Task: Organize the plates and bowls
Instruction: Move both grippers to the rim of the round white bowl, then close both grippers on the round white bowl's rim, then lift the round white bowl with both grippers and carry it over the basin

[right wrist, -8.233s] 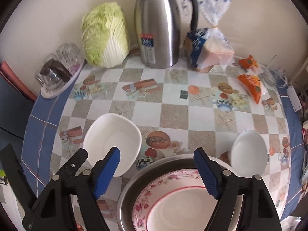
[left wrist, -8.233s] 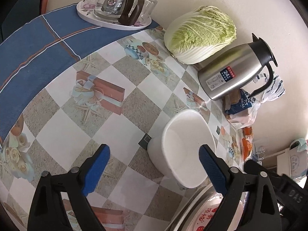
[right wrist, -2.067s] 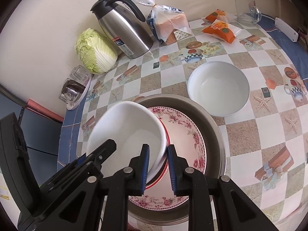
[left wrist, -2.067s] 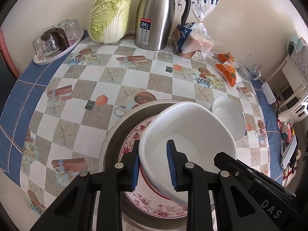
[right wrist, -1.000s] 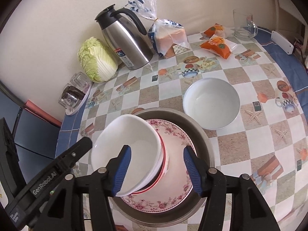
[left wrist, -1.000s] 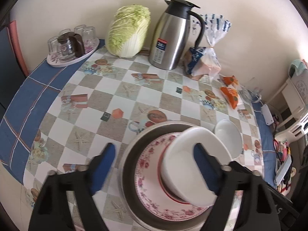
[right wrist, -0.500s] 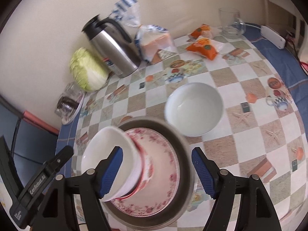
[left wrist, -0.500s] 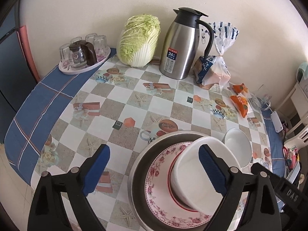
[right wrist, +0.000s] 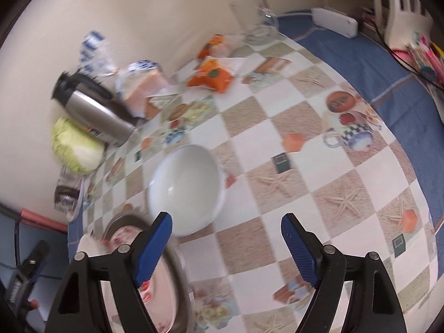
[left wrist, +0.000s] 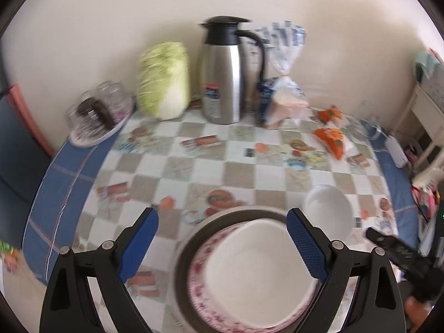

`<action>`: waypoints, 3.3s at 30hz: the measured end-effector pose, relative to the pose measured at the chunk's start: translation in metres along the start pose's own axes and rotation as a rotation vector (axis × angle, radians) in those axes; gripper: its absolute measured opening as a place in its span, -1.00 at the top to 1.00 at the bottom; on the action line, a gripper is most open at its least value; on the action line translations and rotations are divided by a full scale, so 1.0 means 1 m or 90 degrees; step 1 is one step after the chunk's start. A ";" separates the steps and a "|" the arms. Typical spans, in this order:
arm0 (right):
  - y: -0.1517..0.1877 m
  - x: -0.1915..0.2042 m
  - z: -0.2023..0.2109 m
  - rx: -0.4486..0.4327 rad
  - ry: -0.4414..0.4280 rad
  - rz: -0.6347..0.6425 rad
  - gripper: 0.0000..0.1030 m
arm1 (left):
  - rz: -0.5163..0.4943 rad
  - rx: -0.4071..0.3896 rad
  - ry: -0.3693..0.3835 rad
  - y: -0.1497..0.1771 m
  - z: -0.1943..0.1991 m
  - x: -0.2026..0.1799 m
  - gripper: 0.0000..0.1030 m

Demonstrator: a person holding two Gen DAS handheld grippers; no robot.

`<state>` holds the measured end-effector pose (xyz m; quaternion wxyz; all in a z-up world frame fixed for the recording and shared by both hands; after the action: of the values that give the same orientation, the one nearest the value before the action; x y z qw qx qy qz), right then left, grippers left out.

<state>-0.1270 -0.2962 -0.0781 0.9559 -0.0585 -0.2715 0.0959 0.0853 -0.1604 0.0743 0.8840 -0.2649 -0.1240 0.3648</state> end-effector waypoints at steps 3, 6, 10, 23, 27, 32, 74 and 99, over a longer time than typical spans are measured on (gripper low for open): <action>-0.004 -0.008 -0.009 0.007 -0.002 -0.012 -0.62 | -0.054 0.011 0.022 -0.016 -0.002 -0.030 -0.82; -0.007 -0.008 -0.017 0.012 -0.008 -0.011 -0.60 | -0.097 0.049 0.034 -0.026 -0.017 -0.059 -0.82; -0.009 -0.004 -0.027 0.016 -0.013 -0.005 -0.39 | -0.123 0.110 0.040 -0.030 -0.050 -0.090 -0.81; -0.008 -0.002 -0.056 0.044 -0.018 0.001 0.12 | -0.083 0.253 0.040 -0.011 -0.138 -0.128 -0.17; -0.007 0.003 -0.063 0.051 -0.025 0.006 0.33 | -0.093 0.274 0.024 -0.004 -0.154 -0.132 0.01; -0.006 0.006 -0.068 0.053 -0.028 0.012 0.53 | -0.078 0.306 0.010 0.005 -0.172 -0.128 0.36; -0.027 -0.019 -0.015 -0.015 -0.016 0.001 0.80 | -0.106 0.203 0.127 0.004 -0.093 -0.174 0.82; 0.021 0.114 0.070 -0.087 -0.096 0.177 0.79 | 0.023 0.066 0.127 -0.013 0.019 -0.043 0.82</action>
<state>-0.0722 -0.2473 0.0351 0.9040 -0.1529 -0.3378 0.2128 0.0551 -0.1915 0.0962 0.8976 -0.2561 -0.0120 0.3586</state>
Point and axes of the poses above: each gripper's, at about its wrist camera, not at the fingertips, and z roughly against the way its jaws point, x to its left, y to its underside, the point moved 7 cm from there along -z, roughly the way its jaws point, and after that the axes turned 2 degrees about -z, right-handed, at the moved point
